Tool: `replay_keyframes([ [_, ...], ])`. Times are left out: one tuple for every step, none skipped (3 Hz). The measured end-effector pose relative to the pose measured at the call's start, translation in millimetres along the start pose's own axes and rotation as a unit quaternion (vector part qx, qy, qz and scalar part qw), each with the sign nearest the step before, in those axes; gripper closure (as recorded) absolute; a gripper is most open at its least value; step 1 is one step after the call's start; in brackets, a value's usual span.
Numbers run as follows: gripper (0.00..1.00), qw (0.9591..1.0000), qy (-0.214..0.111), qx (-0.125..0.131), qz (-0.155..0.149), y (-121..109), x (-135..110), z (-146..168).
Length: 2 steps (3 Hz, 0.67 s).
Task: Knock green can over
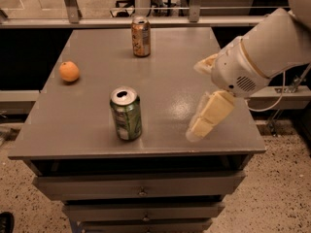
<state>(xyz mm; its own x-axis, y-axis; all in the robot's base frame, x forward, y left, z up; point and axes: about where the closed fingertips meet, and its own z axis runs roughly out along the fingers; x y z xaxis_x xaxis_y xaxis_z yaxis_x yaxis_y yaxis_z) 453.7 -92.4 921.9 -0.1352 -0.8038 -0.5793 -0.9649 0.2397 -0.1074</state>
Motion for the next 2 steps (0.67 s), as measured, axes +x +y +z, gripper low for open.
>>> replay_keyframes([
  [0.0, 0.9971, -0.072, -0.024, 0.008, 4.5, -32.1, 32.1],
  [0.0, 0.9865, -0.159, -0.034, 0.014, 8.1, -72.4, 65.4],
])
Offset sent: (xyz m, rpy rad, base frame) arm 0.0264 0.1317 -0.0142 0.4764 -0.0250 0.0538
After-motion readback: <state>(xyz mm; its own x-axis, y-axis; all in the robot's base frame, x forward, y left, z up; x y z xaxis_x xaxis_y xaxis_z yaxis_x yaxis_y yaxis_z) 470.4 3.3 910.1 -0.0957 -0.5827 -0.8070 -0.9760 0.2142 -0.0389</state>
